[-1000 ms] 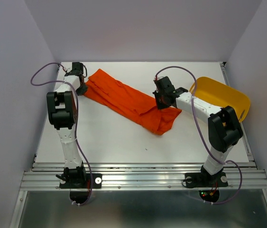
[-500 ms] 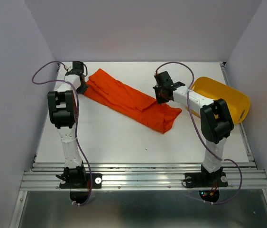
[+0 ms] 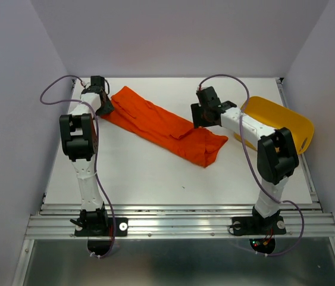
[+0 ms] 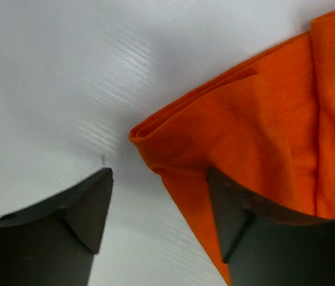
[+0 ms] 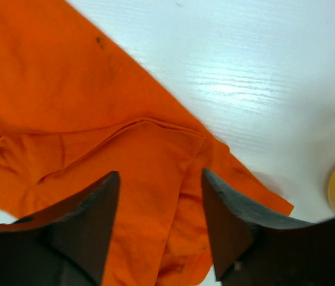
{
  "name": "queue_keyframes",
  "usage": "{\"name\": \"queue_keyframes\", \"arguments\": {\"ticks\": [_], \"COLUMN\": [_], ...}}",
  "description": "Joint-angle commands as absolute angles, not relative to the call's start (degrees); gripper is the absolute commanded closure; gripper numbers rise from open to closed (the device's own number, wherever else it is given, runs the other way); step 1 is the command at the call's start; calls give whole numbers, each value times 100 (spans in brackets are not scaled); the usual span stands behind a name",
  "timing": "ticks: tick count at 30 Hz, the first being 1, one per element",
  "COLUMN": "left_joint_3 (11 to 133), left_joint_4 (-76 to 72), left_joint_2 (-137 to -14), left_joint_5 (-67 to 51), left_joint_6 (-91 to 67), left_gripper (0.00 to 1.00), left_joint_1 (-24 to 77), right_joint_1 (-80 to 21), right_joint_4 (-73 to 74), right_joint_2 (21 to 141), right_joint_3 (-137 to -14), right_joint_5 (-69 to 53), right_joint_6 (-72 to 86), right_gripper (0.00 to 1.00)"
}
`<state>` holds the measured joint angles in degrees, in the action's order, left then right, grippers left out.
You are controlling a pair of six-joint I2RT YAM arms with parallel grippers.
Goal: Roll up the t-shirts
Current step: Fold the T-shirt at the center of the board.
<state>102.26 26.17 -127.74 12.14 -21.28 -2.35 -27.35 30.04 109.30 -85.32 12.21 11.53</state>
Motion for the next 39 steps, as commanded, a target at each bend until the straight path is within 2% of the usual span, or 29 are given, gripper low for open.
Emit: {"name": "queue_keyframes", "arguments": {"ticks": [1, 3, 4, 5, 7, 8, 22, 29, 35, 39], "left_joint_3": [10660, 10705, 10714, 10705, 10670, 10661, 9756, 9256, 9036, 9009], "left_joint_4": [2847, 2909, 2927, 2935, 2971, 2979, 3041, 2944, 2918, 2918], "left_joint_2": [-12104, -11980, -11927, -11788, -11629, -11593, -10670, -10275, -10213, -10222], "left_joint_5": [1538, 1599, 1634, 1696, 1670, 1653, 1389, 1318, 1327, 1292], "left_joint_6": [-2136, -2145, -2145, -2136, -2136, -2136, -2188, -2153, -2118, -2074], "left_gripper": [21, 20, 20, 20, 20, 20, 20, 20, 20, 20], "left_joint_1": [-246, -220, -194, -132, -62, -44, 378, 448, 501, 510], "right_joint_1": [-2707, -2707, -2811, -2865, -3075, -3128, -3322, -3322, -3322, -3322], "right_joint_4": [3208, 3217, 3217, 3182, 3120, 3077, 2531, 2531, 2960, 3129], "right_joint_2": [10099, 9906, 9870, 9844, 9896, 9940, 11214, 11847, 12566, 12499], "right_joint_3": [-8307, -8148, -8069, -7947, -7875, -7849, -8270, -9016, -10203, -10381], "right_joint_5": [854, 765, 634, 555, 440, 387, -264, -27, 465, 554], "right_joint_6": [1669, 1906, 1994, 2126, 2302, 2303, 2637, 2698, 2804, 2856], "right_gripper": [42, 53, 63, 69, 78, 80, 85, 88, 87, 87]}}
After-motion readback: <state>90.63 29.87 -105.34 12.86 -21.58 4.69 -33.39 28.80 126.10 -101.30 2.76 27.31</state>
